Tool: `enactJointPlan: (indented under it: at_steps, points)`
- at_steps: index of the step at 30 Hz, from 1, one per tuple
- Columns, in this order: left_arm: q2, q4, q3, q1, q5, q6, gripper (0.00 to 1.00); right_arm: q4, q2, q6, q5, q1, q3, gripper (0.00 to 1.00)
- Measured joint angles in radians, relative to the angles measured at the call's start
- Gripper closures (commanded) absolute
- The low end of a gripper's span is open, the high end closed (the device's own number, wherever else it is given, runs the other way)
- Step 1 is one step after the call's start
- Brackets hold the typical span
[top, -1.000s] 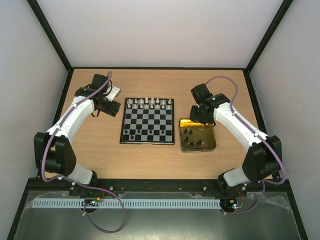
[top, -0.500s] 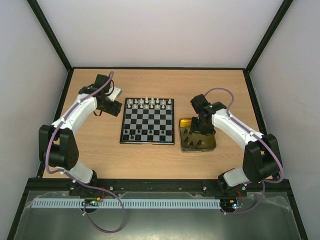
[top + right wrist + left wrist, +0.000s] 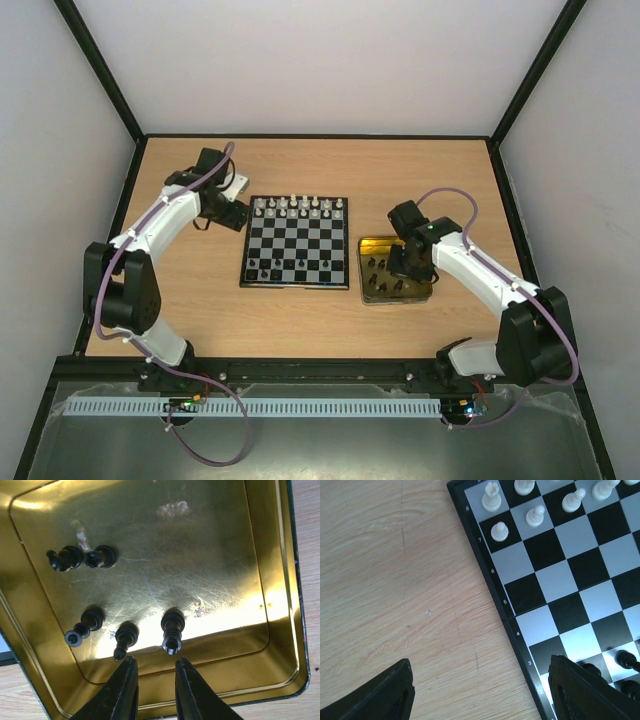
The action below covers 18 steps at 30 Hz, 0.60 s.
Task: Set up the chess pieces on the board
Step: Pick up the chess piece from the storage box.
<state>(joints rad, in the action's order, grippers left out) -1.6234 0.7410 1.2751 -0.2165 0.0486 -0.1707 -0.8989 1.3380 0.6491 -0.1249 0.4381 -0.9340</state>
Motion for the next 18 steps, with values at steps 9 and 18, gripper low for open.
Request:
enactJointPlan:
  at_steps: [9, 18]
  points:
    - [-0.006, -0.002, 0.043, -0.006, 0.005, 0.005, 0.26, 0.008, 0.011, 0.012, 0.0, 0.0, 0.016, 0.79]
    - [-0.008, -0.002, 0.044, -0.01, 0.008, 0.008, 0.26, 0.013, 0.112, 0.003, -0.002, 0.0, -0.073, 0.79]
